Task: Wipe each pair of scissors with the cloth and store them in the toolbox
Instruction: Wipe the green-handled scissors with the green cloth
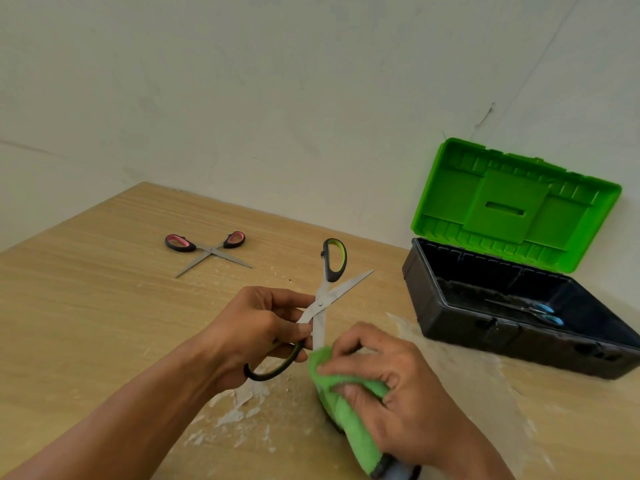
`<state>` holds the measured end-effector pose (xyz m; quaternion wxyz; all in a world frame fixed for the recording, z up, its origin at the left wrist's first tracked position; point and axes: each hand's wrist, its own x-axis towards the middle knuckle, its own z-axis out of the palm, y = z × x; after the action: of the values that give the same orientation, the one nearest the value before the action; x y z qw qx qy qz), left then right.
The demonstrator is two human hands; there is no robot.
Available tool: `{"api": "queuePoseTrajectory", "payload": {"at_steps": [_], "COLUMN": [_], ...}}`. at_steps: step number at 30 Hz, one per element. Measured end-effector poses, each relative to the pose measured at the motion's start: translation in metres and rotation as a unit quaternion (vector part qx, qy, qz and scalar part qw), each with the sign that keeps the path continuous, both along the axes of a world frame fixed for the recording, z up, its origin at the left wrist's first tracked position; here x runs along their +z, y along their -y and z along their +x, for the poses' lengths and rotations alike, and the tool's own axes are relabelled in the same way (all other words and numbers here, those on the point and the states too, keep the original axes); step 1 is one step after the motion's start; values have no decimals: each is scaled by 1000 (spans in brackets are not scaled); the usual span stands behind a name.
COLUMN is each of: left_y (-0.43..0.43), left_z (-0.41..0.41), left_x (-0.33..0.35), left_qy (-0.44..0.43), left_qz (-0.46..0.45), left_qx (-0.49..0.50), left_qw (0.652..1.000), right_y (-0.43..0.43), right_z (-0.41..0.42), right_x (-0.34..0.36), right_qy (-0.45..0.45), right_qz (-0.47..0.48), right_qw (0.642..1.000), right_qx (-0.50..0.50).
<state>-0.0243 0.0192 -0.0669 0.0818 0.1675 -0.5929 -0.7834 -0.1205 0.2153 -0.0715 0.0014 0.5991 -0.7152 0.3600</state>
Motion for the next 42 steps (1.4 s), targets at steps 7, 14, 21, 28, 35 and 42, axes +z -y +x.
{"api": "queuePoseTrajectory", "payload": {"at_steps": [7,14,21,28,35,42], "left_y": [-5,-3,-2,1,1,-1], "left_z": [1,0,0,-1,-3,-2], "left_x": [-1,-3,-3,-3,-5,-4], "left_qy": [-16,-2,-3,-2,16,14], "left_qz": [54,69,116,126,115,98], "left_qx": [-48,-88,-97,-71,-53,-61], "left_qw": [997,994,989,989,992,993], "right_y": [3,10,11,11,8,4], "right_z": [-2,0,0,1,-1,-1], "right_x": [-2,-3,-1,-1,-3,-3], "right_qy": [-19,-54,28,60,72,92], "right_qz": [-95,-94,-93,-73,-61,-51], "right_qw": [995,991,993,994,995,994], "right_qx": [-37,-83,-74,-59,-35,-18]}}
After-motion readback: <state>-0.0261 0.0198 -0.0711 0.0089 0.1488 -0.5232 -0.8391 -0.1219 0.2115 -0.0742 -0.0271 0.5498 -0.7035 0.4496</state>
